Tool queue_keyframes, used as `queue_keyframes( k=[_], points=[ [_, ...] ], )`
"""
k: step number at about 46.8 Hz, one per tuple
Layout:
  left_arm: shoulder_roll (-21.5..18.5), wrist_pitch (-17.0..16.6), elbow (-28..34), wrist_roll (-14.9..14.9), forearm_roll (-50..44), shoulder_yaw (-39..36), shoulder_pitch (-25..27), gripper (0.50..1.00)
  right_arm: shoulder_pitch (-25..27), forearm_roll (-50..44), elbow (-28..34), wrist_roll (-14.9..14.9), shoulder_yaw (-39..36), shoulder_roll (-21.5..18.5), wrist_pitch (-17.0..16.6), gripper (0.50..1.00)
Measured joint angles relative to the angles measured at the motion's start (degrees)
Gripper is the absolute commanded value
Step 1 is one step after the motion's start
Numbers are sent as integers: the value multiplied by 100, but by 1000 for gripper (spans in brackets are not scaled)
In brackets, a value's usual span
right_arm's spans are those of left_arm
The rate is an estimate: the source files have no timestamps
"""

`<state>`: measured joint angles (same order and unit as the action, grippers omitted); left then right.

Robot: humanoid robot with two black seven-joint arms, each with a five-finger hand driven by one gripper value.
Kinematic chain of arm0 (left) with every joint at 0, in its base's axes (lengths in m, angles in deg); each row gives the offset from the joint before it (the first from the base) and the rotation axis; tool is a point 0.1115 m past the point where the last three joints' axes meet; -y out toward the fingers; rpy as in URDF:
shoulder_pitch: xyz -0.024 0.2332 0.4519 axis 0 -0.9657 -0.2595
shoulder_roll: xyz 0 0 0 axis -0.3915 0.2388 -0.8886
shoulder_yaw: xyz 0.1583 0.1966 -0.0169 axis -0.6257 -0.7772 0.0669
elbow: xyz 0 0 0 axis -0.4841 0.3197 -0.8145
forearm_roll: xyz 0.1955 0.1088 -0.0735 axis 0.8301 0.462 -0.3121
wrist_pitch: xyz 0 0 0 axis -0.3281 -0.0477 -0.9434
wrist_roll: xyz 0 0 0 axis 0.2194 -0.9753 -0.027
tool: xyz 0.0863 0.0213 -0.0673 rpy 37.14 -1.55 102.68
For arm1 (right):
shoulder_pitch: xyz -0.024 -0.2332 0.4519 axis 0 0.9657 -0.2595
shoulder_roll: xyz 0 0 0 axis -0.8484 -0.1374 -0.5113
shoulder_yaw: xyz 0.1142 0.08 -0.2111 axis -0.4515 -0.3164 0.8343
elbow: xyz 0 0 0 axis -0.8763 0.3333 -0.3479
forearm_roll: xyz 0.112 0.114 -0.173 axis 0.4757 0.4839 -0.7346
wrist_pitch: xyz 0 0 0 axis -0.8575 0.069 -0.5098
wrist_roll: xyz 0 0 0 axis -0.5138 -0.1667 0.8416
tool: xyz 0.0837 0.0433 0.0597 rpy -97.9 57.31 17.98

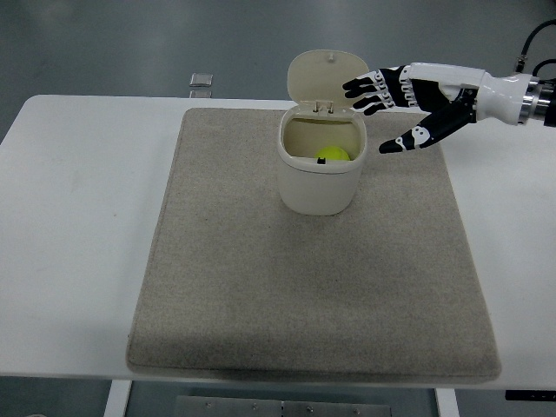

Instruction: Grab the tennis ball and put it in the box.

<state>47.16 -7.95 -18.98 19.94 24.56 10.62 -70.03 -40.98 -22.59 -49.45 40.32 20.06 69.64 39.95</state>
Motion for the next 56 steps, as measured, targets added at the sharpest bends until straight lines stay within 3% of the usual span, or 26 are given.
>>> queue_keyframes(
  k=[7, 19, 27, 40, 56],
  points=[
    [0, 0, 0, 1, 0, -1, 1, 996, 144, 726, 274, 353, 63, 73, 61, 903],
    [0, 0, 0, 0, 0, 1, -1, 996, 493, 1801, 783, 552, 74, 20, 195, 905],
    [0, 0, 0, 0, 0, 2, 1, 996, 804, 2706, 1048, 726, 19, -95, 551, 905],
    [0, 0, 0, 1, 0, -1, 2, 996, 997, 4110, 1498, 1230, 2, -698, 1240, 903],
    [0, 0, 0, 0, 0, 0, 0, 996, 1193, 5514, 1738, 1429, 1, -963, 1553, 903]
  ],
)
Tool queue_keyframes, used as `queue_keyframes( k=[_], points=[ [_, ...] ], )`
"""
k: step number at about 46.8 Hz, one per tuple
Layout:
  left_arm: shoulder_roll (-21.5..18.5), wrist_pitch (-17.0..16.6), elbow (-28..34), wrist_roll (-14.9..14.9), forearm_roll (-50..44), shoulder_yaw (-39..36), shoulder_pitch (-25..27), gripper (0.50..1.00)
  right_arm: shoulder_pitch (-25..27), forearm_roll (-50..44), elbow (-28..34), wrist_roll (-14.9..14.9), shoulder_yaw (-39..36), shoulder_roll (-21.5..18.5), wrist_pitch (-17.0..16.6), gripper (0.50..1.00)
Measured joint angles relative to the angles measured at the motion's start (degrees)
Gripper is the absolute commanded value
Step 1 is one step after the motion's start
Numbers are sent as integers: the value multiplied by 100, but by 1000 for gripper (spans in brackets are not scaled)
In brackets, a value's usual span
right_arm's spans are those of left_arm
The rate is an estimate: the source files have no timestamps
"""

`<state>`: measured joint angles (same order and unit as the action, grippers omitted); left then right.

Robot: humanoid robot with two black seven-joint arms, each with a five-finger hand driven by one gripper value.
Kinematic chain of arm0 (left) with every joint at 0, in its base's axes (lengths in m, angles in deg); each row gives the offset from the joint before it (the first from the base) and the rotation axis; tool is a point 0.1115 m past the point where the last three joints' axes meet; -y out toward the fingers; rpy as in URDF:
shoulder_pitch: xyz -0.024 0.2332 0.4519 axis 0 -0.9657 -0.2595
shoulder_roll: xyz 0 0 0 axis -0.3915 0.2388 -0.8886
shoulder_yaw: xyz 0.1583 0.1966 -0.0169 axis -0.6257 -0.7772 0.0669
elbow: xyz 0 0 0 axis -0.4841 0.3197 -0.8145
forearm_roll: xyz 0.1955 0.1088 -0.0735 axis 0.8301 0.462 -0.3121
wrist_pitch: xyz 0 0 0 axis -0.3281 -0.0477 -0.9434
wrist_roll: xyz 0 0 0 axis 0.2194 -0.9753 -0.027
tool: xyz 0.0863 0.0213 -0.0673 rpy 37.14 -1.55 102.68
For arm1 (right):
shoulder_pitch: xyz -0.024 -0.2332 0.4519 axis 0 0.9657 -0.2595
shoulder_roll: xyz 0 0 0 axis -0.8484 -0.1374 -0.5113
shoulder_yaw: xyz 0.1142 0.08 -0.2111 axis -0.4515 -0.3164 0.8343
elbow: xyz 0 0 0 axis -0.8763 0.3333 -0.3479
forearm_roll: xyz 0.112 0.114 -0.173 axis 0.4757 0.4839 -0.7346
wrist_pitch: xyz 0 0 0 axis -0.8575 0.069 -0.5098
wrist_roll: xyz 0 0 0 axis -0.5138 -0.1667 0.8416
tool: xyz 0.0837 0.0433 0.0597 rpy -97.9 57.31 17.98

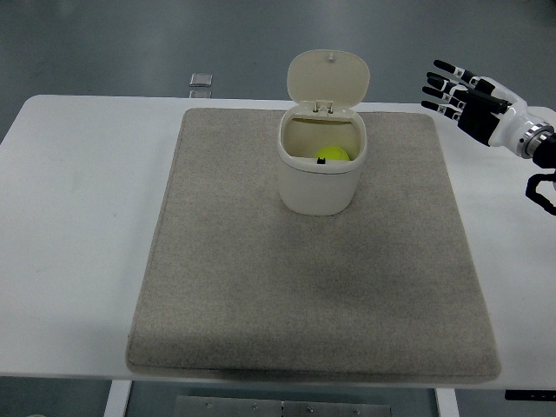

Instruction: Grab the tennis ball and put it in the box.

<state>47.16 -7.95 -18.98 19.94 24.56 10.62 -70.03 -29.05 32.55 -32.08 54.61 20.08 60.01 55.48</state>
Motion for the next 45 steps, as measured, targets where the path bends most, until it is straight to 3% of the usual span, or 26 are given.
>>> queue_keyframes(
  k=[12, 33, 45],
  points=[
    [0, 0, 0, 0, 0, 0, 0, 996, 106, 780, 93, 321, 0, -38, -24, 905],
    [0, 0, 0, 0, 0, 2, 1, 996, 116, 681, 132, 244, -15, -180, -101, 911],
    [0, 0, 0, 0, 0, -1, 0, 996, 101, 633, 133, 258, -13, -148, -393, 913]
  ],
)
